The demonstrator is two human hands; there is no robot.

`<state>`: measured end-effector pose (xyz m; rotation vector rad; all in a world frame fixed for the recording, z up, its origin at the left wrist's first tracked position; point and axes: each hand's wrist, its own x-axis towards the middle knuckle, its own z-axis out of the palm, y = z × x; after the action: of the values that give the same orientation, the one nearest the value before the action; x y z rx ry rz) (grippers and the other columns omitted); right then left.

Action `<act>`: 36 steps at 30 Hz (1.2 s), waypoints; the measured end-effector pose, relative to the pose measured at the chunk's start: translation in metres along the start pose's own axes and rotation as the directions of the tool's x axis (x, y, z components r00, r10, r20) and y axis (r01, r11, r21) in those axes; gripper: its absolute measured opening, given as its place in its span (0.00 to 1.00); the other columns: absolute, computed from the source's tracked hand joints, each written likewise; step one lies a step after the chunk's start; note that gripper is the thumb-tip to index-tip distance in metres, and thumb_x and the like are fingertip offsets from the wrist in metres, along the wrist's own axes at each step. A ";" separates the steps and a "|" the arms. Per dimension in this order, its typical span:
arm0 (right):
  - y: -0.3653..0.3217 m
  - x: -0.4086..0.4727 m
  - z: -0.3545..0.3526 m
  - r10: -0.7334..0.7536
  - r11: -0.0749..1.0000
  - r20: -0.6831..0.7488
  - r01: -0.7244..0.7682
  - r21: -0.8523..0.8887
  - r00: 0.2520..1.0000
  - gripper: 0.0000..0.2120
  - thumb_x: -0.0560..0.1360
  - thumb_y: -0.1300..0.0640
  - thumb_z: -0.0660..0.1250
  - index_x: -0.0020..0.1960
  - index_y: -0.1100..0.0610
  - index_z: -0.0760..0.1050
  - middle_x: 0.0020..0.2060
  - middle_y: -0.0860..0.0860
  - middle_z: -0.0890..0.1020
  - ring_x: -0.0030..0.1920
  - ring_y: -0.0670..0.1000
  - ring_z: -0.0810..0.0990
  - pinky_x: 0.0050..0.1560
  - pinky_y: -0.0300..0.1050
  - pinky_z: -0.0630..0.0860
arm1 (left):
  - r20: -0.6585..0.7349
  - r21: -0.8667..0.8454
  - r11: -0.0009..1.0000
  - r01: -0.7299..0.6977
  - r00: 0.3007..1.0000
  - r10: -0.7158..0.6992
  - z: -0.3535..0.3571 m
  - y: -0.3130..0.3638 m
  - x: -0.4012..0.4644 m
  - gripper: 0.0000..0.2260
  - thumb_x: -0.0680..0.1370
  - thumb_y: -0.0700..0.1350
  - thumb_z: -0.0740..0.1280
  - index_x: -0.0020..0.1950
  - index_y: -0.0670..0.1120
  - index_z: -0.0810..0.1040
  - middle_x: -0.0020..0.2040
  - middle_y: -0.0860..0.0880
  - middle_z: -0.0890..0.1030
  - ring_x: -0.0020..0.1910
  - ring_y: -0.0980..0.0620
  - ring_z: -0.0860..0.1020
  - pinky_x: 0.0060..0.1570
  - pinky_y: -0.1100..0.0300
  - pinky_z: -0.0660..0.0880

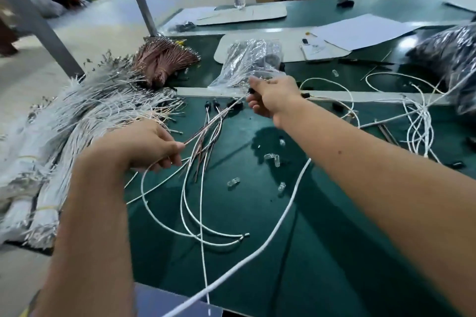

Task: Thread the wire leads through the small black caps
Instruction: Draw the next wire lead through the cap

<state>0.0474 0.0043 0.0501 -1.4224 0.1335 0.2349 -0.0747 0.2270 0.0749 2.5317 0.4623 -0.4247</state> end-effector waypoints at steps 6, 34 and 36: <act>-0.007 0.006 0.007 0.102 0.995 0.164 -0.098 -0.033 0.981 0.12 0.81 0.59 0.71 0.58 0.65 0.74 0.45 0.64 0.85 0.36 0.54 0.85 0.37 0.45 0.85 | -0.196 0.189 0.969 0.160 0.973 -0.122 0.009 0.001 0.008 0.14 0.78 0.59 0.71 0.47 0.48 0.85 0.43 0.47 0.85 0.41 0.46 0.82 0.43 0.58 0.76; 0.007 -0.007 -0.162 -0.572 0.144 0.169 0.301 -0.943 0.803 0.06 0.78 0.59 0.69 0.52 0.56 0.85 0.48 0.54 0.86 0.53 0.56 0.81 0.57 0.49 0.77 | -0.538 -0.105 0.936 -0.335 0.811 0.230 0.165 0.181 0.036 0.04 0.77 0.48 0.70 0.48 0.50 0.83 0.47 0.48 0.83 0.50 0.47 0.80 0.50 0.56 0.77; 0.006 0.009 -0.152 -0.582 0.027 0.247 0.322 -0.947 0.775 0.12 0.80 0.61 0.66 0.62 0.56 0.82 0.57 0.55 0.83 0.60 0.56 0.76 0.63 0.49 0.73 | -0.569 -0.099 0.940 -0.327 0.793 0.216 0.166 0.179 0.036 0.05 0.77 0.47 0.70 0.49 0.48 0.83 0.49 0.47 0.83 0.51 0.46 0.80 0.51 0.56 0.75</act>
<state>0.0624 -0.1446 0.0197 -2.7412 -0.4359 -0.5521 -0.0043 0.0008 0.0053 2.4445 0.3081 0.4629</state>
